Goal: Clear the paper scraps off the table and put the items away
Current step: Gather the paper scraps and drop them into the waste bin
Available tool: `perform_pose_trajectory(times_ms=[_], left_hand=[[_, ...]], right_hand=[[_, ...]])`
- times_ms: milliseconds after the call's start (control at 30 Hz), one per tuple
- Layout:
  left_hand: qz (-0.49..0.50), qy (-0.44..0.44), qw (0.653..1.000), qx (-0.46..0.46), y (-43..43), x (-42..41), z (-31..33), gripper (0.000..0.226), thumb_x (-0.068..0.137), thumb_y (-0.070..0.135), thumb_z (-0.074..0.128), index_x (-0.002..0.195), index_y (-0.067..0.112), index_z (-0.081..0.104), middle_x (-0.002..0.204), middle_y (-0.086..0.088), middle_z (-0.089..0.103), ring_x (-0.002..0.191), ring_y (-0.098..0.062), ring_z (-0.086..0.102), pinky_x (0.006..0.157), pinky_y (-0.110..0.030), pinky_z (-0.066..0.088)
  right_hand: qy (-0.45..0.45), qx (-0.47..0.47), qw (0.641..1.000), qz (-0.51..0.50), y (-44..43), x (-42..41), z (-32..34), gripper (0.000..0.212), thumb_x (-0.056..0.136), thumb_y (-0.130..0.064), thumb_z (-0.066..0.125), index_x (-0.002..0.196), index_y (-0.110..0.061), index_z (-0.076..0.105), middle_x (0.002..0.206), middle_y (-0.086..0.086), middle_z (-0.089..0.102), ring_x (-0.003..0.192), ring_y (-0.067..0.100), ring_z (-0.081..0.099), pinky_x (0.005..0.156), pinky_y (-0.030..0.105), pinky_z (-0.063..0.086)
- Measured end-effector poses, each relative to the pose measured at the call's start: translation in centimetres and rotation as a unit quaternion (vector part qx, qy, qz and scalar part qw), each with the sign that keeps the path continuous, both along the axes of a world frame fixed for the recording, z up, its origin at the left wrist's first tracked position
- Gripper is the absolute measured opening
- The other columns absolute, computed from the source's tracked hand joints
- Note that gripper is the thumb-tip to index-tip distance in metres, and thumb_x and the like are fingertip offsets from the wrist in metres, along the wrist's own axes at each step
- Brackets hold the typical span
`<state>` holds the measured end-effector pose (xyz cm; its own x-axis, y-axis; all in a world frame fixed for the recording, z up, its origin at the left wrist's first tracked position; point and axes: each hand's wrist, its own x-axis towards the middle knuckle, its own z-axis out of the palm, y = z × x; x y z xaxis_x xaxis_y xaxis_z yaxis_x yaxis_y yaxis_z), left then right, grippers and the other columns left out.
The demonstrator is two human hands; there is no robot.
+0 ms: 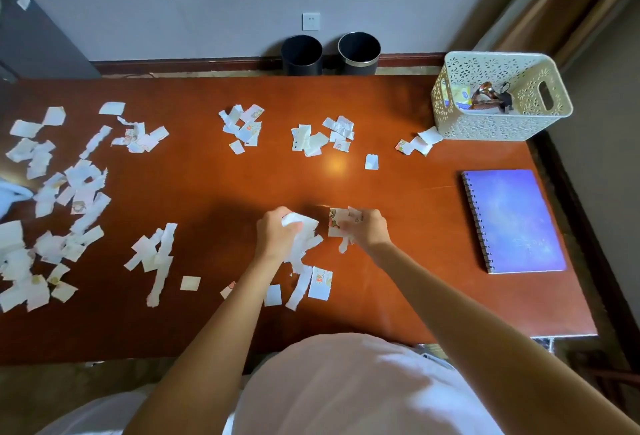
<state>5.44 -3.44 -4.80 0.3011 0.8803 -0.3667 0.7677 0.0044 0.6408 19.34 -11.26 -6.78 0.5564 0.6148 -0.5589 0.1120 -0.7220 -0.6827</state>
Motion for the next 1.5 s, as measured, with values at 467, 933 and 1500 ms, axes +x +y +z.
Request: perform_pose_trajectory(times_ms=[467,933,1500], left_hand=[[0.095,-0.299,0.867,-0.388,-3.2,11.9,5.8,0.016,0.089,0.010,0.061,0.105,0.008,0.060,0.090,-0.001,0.064,0.074,-0.008,0.063,0.054,-0.012,0.053],[-0.102,-0.266,0.847,-0.449,-20.7,32.4,3.7,0.019,0.089,0.000,0.057,0.072,0.008,0.057,0.047,0.007,0.062,0.042,-0.007,0.057,0.043,-0.016,0.046],[-0.173,0.024,0.892,-0.418,-45.6,53.8,-15.2,0.039,0.082,0.004,0.068,0.117,-0.008,0.054,0.110,-0.018,0.062,0.087,-0.025,0.061,0.080,-0.037,0.052]], right_hand=[[0.101,0.077,0.969,-0.213,-5.7,4.6,2.5,0.011,0.085,-0.010,0.055,0.080,-0.001,0.060,0.057,0.016,0.061,0.057,0.023,0.054,0.048,0.022,0.034],[-0.016,0.107,0.843,-0.527,-24.2,19.2,4.0,0.021,0.078,-0.005,0.060,0.058,-0.010,0.054,0.041,-0.005,0.051,0.047,0.014,0.043,0.050,0.026,0.034],[0.087,-0.013,0.745,-0.661,-48.8,36.5,-12.2,0.022,0.083,-0.003,0.061,0.099,0.014,0.061,0.074,0.009,0.054,0.062,0.015,0.046,0.045,0.019,0.036]])
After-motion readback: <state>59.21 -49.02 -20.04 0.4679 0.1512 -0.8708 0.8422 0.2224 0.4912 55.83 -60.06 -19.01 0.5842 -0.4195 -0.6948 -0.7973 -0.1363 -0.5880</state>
